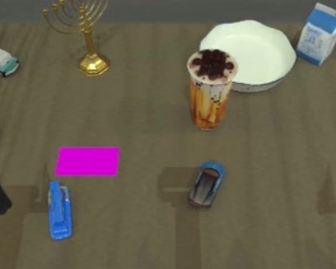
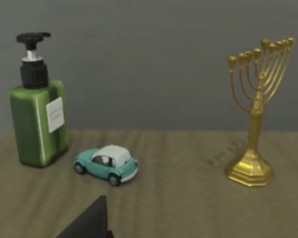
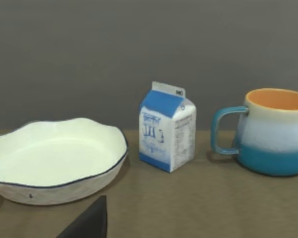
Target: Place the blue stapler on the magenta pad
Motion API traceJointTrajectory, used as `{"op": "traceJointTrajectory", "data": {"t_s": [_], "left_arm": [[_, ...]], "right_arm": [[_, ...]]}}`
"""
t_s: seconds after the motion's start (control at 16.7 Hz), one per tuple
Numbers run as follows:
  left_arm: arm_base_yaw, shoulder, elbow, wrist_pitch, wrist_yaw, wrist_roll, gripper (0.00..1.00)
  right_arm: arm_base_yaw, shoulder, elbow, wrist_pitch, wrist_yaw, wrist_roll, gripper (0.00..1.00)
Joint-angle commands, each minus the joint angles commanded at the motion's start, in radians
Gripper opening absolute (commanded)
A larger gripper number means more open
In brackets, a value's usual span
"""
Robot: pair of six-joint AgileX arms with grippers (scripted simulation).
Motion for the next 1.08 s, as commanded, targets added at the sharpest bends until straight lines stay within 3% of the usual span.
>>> {"op": "traceJointTrajectory", "data": {"t_s": [0.24,0.48,1.08], "left_arm": [[-0.008,0.032,0.031,-0.026,0.002,-0.012,1.0],[-0.043,0.222,0.2,-0.167,0.004,-0.077,1.0],[-0.176,1.171,0.835,-0.755,-0.003,-0.318,1.0]], "right_arm": [[0.0,0.0,0.0,0.0,0.0,0.0,1.0],[0.0,0.0,0.0,0.0,0.0,0.0,1.0],[0.0,0.0,0.0,0.0,0.0,0.0,1.0]]}}
